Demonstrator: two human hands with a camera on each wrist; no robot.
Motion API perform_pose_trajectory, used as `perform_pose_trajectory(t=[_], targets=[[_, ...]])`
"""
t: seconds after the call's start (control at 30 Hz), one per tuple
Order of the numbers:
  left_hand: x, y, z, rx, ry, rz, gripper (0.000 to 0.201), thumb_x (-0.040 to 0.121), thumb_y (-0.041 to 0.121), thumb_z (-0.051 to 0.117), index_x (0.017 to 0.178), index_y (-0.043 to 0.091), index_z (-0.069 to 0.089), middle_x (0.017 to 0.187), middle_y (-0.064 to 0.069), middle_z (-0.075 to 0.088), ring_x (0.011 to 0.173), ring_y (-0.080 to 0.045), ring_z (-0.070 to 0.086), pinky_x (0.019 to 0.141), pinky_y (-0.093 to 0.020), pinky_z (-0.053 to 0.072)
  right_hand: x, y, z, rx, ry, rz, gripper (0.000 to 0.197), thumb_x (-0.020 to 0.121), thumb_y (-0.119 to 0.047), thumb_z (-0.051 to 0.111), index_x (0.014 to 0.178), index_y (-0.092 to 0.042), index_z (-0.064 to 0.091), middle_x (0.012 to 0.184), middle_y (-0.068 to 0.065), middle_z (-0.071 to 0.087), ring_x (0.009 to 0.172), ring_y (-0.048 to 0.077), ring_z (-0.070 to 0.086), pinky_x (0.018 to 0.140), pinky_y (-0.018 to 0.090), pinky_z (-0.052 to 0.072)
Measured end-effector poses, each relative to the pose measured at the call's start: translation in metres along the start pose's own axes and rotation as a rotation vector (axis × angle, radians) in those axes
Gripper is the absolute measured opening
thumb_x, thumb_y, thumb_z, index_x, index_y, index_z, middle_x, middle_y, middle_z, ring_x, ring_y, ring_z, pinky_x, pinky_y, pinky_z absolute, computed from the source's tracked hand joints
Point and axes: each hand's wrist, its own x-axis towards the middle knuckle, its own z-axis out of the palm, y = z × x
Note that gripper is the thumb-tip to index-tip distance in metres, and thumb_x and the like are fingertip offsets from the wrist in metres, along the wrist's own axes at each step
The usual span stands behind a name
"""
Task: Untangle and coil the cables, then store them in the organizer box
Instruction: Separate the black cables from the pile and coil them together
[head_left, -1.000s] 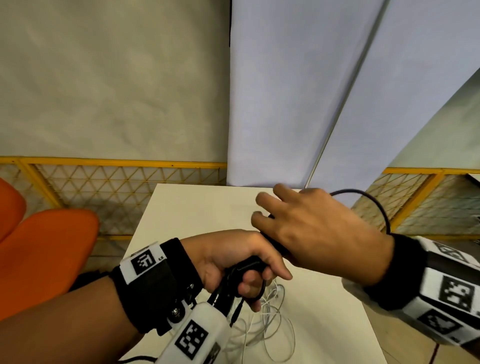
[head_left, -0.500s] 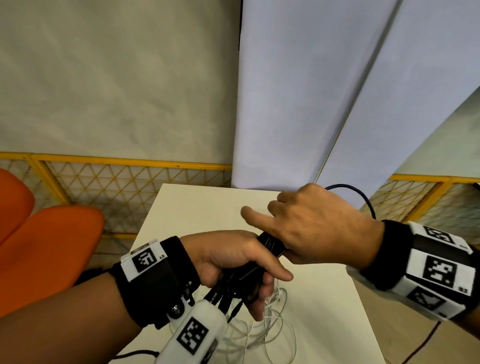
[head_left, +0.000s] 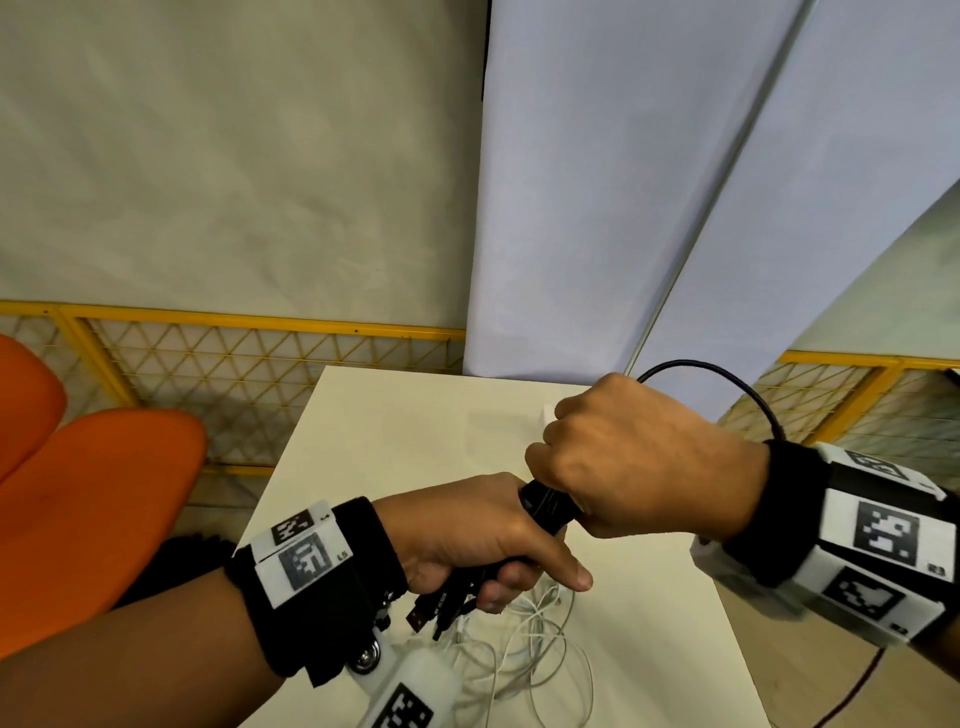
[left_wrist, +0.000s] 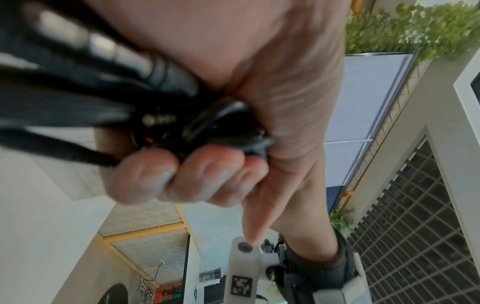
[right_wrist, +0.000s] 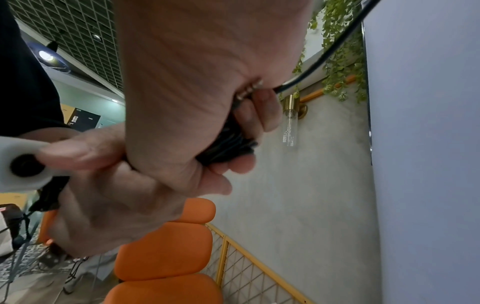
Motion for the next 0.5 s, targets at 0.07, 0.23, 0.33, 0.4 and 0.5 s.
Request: perform_pose_trajectory(t=[0.07, 0.23, 0.33, 0.4, 0.5], targets=[[0.002, -0.002, 0.001, 0.018, 0.036, 0.024, 0.045, 0.085, 0.007, 0.075, 0.054, 0.020, 0.044, 0.047, -0.002, 0.041, 0.040, -0.016, 0.037, 0.045, -0.025, 0.031, 0.003, 0.000, -0.001, -0.034, -0.025, -0.011, 0.029, 0.058, -0.021, 0.068, 0.054, -0.019, 0.039, 0.043, -0.001, 0.047, 0.039, 0.024, 0.043, 0.047, 0.027, 0.016], [0.002, 0.007, -0.003, -0.038, -0.054, 0.107, 0.015, 0.084, 0.006, 0.071, 0.070, 0.006, 0.064, 0.059, -0.006, 0.065, 0.065, -0.024, 0.066, 0.076, -0.035, 0.054, 0.008, -0.003, -0.006, -0.099, -0.015, -0.095, 0.023, 0.058, -0.022, 0.070, 0.046, -0.023, 0.051, 0.039, -0.003, 0.048, 0.035, 0.020, 0.043, 0.047, 0.025, 0.014], [0.001, 0.012, -0.004, -0.065, -0.071, 0.131, 0.014, 0.082, 0.005, 0.070, 0.070, 0.012, 0.068, 0.059, -0.005, 0.065, 0.067, -0.023, 0.065, 0.089, -0.049, 0.048, 0.011, -0.004, -0.012, -0.131, 0.016, -0.130, 0.026, 0.058, -0.023, 0.073, 0.044, -0.023, 0.052, 0.039, -0.004, 0.049, 0.035, 0.018, 0.042, 0.047, 0.025, 0.016], [0.003, 0.011, -0.003, -0.080, -0.031, 0.085, 0.031, 0.086, 0.003, 0.069, 0.060, 0.016, 0.057, 0.049, -0.002, 0.050, 0.049, -0.017, 0.052, 0.071, -0.041, 0.050, 0.012, -0.002, -0.011, -0.130, 0.034, -0.122, 0.025, 0.059, -0.021, 0.073, 0.046, -0.023, 0.052, 0.041, -0.004, 0.050, 0.037, 0.020, 0.038, 0.048, 0.026, 0.016], [0.004, 0.012, -0.001, -0.044, 0.091, 0.014, 0.045, 0.087, 0.007, 0.068, 0.053, 0.019, 0.042, 0.043, 0.001, 0.033, 0.039, -0.015, 0.033, 0.051, -0.029, 0.037, 0.011, 0.002, -0.007, -0.090, 0.058, -0.082, 0.022, 0.067, -0.018, 0.070, 0.058, -0.020, 0.051, 0.046, -0.003, 0.050, 0.041, 0.021, 0.043, 0.049, 0.029, 0.016]])
